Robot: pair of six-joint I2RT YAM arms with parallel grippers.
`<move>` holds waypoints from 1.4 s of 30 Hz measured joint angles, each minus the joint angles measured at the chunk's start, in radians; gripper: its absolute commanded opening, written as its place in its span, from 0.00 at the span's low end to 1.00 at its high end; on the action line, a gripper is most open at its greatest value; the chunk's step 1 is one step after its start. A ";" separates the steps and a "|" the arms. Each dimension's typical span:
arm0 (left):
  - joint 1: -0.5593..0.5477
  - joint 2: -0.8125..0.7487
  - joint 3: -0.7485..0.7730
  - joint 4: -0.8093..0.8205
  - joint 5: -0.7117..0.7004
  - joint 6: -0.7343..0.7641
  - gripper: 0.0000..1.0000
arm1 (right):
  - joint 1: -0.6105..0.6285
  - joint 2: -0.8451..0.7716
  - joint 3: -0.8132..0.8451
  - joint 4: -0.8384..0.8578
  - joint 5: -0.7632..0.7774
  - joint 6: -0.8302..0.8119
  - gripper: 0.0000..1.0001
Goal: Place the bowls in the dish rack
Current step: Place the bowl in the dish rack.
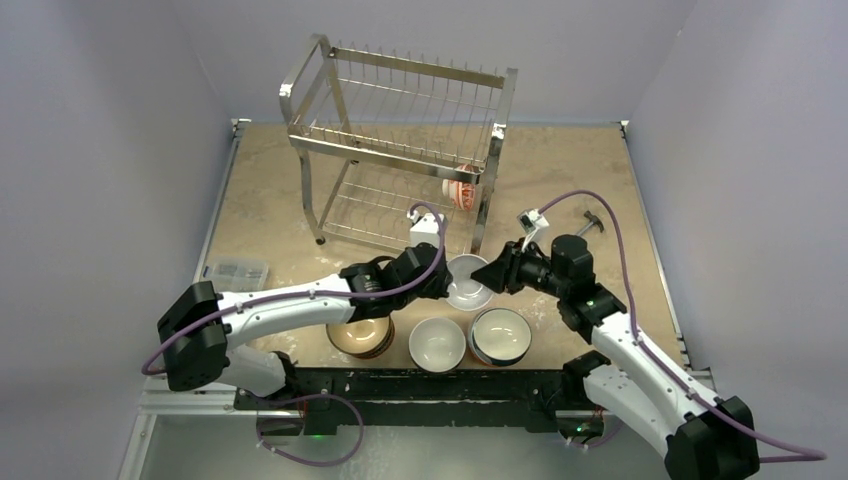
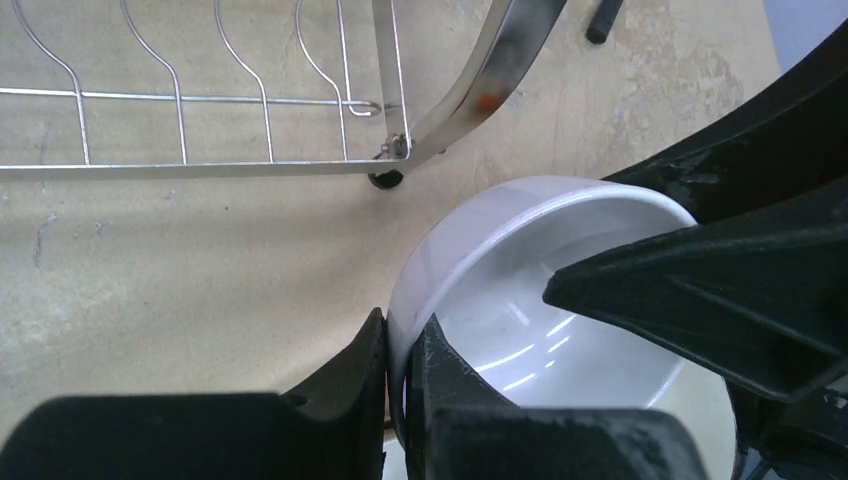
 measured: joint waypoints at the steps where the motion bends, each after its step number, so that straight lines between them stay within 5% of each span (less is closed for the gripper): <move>1: -0.001 0.001 0.001 -0.001 -0.005 -0.002 0.00 | 0.002 0.000 0.000 0.005 0.014 -0.009 0.12; 4: -0.013 0.003 0.018 0.001 -0.026 -0.002 0.05 | 0.001 0.012 -0.005 0.006 0.055 -0.026 0.01; 9: -0.016 0.003 0.021 0.030 -0.034 -0.013 0.21 | 0.006 0.022 -0.008 -0.011 0.117 -0.072 0.00; 22: -0.007 -0.077 -0.093 0.146 -0.005 -0.027 0.93 | -0.001 0.008 -0.011 -0.029 0.036 -0.058 0.00; 33: 0.013 -0.160 -0.176 0.241 0.033 -0.054 0.99 | -0.001 0.002 -0.011 -0.034 0.022 -0.057 0.00; 42: 0.170 -0.280 -0.366 0.484 0.294 -0.133 0.99 | 0.004 0.004 -0.011 -0.031 0.021 -0.055 0.00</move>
